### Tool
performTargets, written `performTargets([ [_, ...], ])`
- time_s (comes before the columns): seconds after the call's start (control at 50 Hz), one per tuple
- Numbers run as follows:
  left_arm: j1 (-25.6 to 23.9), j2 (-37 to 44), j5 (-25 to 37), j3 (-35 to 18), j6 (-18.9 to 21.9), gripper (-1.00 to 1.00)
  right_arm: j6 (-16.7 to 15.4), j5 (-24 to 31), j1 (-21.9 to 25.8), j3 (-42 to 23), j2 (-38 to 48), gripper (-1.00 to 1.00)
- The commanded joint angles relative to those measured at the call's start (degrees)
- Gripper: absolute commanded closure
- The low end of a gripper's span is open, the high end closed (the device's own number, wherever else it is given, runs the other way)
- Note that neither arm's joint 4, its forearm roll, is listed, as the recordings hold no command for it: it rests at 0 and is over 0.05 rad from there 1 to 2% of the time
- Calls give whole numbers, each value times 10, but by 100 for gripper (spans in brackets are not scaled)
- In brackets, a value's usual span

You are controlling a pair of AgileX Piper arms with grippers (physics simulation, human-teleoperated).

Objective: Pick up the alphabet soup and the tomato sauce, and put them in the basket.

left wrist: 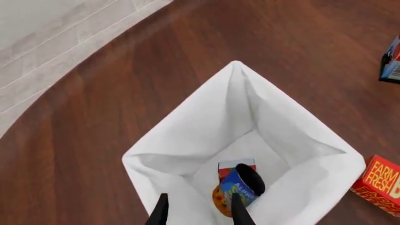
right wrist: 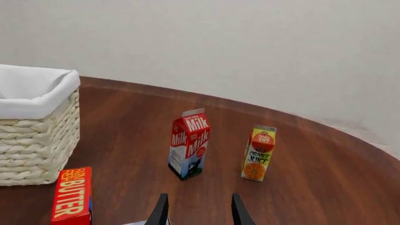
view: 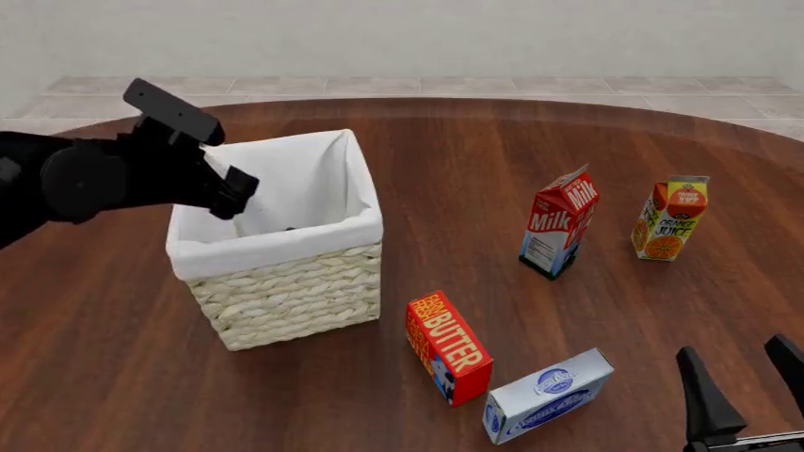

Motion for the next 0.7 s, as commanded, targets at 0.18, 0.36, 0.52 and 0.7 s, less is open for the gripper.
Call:
performTargets([
  [0.18,5,1,-4,-2,3,-100,-1,0,0,0,0,-100],
  [0.36,4,-4,-3,-4,1,-100,-1,-1,1,0,0,-100],
  [0.52,4,-9,5,-14,4,-100,-2,-1,1,0,0,-100],
  [0.7,0,-18,14,-23,6,-100,-3,-1,1,0,0,-100],
])
